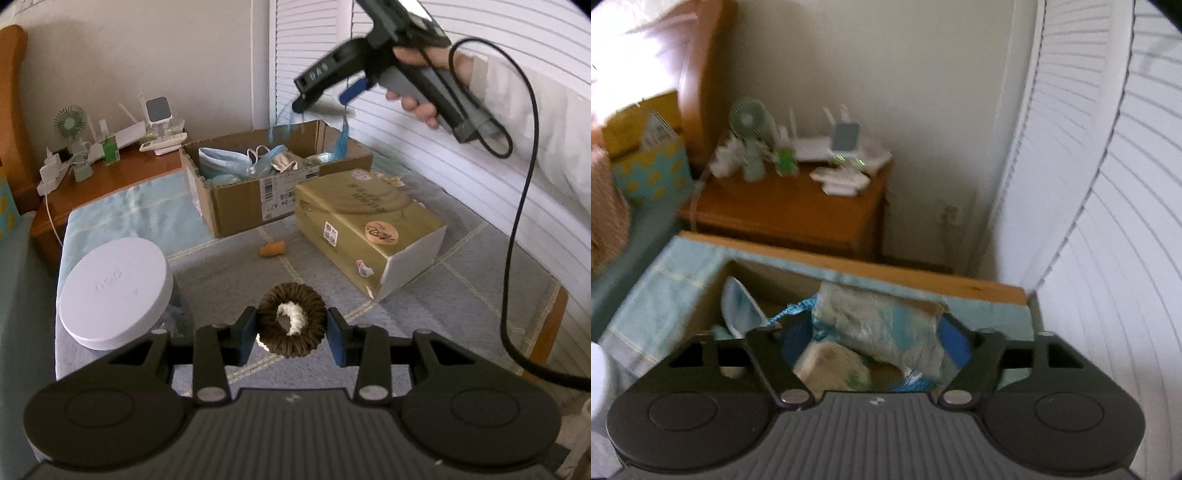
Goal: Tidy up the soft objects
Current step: 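Carry the brown scrunchie with the left tool over the box and open it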
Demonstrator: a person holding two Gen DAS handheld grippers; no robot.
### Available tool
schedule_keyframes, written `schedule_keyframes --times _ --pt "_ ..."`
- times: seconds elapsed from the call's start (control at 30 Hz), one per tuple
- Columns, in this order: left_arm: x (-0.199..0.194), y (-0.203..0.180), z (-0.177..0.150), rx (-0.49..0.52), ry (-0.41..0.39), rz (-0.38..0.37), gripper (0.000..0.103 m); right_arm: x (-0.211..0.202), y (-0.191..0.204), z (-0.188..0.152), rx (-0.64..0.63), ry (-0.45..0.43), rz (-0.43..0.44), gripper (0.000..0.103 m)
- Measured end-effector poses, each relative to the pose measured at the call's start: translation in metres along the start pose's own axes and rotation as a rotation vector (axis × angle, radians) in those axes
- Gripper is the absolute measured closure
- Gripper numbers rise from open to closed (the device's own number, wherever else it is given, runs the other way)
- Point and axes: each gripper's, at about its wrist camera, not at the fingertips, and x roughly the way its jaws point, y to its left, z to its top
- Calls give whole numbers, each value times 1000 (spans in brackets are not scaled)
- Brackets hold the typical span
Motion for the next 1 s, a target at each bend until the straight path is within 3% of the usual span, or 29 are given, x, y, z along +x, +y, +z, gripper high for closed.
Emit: schedule_keyframes --times 0.17,0.3,1.0 --pt "2 0 2 4 1 -3 64 4 -8 -14 7 37 -23 10" --pt "2 0 5 4 1 -9 64 -13 -13 -25 32 18 -28 0" --pt "2 -2 62 42 -39 4 64 -138 24 -140 51 -104 -14 0"
